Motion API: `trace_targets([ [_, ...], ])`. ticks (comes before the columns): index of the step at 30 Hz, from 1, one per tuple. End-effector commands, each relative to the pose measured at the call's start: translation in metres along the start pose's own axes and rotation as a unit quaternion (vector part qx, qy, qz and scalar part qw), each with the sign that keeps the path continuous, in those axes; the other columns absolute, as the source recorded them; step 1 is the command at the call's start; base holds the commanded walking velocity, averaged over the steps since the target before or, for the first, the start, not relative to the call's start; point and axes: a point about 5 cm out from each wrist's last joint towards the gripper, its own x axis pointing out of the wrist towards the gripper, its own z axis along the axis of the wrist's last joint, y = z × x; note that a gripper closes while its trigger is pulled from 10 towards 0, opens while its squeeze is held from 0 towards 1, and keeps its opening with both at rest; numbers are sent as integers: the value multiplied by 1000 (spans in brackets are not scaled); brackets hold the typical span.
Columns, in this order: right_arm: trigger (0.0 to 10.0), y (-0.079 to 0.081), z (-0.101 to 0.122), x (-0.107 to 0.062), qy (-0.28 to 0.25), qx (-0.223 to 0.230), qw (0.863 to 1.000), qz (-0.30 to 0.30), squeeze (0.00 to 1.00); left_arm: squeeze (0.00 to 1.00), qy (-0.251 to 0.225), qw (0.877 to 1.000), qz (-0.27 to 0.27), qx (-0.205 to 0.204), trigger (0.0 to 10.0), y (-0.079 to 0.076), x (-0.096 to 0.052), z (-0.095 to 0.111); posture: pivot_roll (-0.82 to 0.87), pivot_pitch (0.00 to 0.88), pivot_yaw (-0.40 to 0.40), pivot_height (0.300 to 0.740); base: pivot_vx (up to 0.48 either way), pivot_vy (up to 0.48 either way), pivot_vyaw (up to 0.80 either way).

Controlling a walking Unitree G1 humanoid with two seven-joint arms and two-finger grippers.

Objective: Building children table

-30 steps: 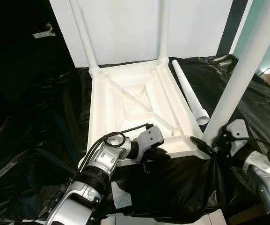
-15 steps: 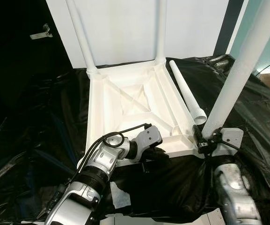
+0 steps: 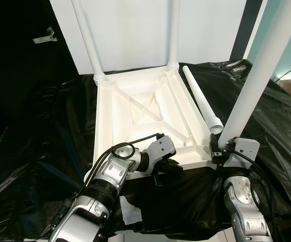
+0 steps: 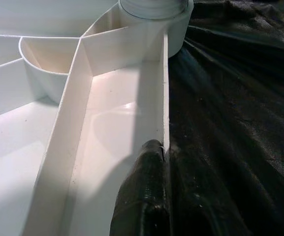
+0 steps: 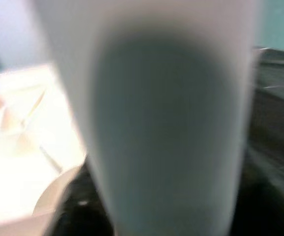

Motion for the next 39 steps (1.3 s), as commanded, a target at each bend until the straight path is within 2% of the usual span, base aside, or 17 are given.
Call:
trace_targets([
  [1, 10000, 10, -10, -3, 29, 9, 999, 30, 1000, 0, 37, 993, -21, -113, 10000, -27, 15, -53, -139, 40, 7, 740, 0, 0, 0],
  [4, 10000, 4, -7, -3, 20, -5, 998, 55, 1000, 0, 36, 993, -21, -113, 10000, -27, 15, -53, -146, 41, 9, 740, 0, 0, 0],
  [5, 10000, 4, -4, -3, 12, -17, 996, 81, 1000, 0, 37, 993, -21, -112, 10000, -27, 14, -53, -147, 43, 10, 740, 0, 0, 0],
  [7, 10000, 4, -4, -3, 12, -17, 996, 81, 1000, 0, 37, 993, -21, -112, 10000, -27, 14, -53, -147, 43, 10, 740, 0, 0, 0],
  [8, 10000, 4, -2, -4, 7, -32, 993, 114, 1000, 0, 37, 993, -22, -112, 10000, -27, 14, -53, -148, 43, 11, 740, 0, 0, 0],
  [9, 10000, 4, -2, -4, 7, -32, 993, 114, 1000, 0, 37, 993, -22, -112, 10000, -27, 14, -53, -148, 43, 11, 740, 0, 0, 0],
  [10, 10000, 2, 1, -5, 4, -43, 989, 142, 0, 0, 38, 993, -21, -112, 10000, -27, 14, -53, -147, 42, 12, 740, 0, 0, 0],
  [12, 10000, -1, 2, -4, 3, -46, 985, 163, 0, 0, 39, 993, -21, -111, 10000, -27, 13, -53, -147, 41, 12, 740, 0, 0, 0],
  [14, 10000, -11, 5, -2, 15, -41, 976, 214, 0, 0, 41, 993, -20, -110, 10000, -25, 11, -54, -147, 39, 17, 740, 0, 0, 0],
  [17, 10000, -15, 6, 0, 19, -50, 971, 235, 0, 0, 41, 993, -19, -110, 10000, -25, 11, -53, -145, 40, 19, 740, 0, 0, 0],
  [21, 10000, -35, 13, 13, 30, -88, 956, 277, 0, 0, 47, 993, -19, -104, 10000, -23, 9, -54, -148, 36, 28, 740, 0, 0, 0],
  [23, 10000, -35, 13, 13, 30, -88, 956, 277, 0, 0, 47, 993, -19, -104, 10000, -23, 9, -54, -148, 36, 28, 740, 0, 0, 0],
  [26, 10000, -39, 14, 17, 41, -97, 948, 300, 0, 0, 49, 994, -19, -101, 10000, -22, 9, -53, -143, 33, 30, 740, 0, 0, 0],
  [27, 784, -39, 14, 17, 47, -99, 944, 312, 0, 0, 49, 994, -18, -100, 10000, -22, 8, -53, -142, 33, 29, 740, 0, 0, 0],
  [28, 0, -39, 12, 16, 58, -98, 938, 327, 0, 0, 49, 994, -17, -100, 10000, -21, 8, -52, -136, 33, 27, 740, 0, 0, 0],
  [32, 0, -39, 9, 13, 80, -94, 927, 355, 0, 0, 50, 994, -15, -100, 10000, -21, 6, -53, -132, 33, 25, 740, 0, 0, 0],
  [39, 0, -43, 5, 13, 96, -94, 923, 361, 0, 0, 51, 993, -15, -102, 10000, -22, 6, -55, -131, 35, 27, 740, 0, 0, 0],
])
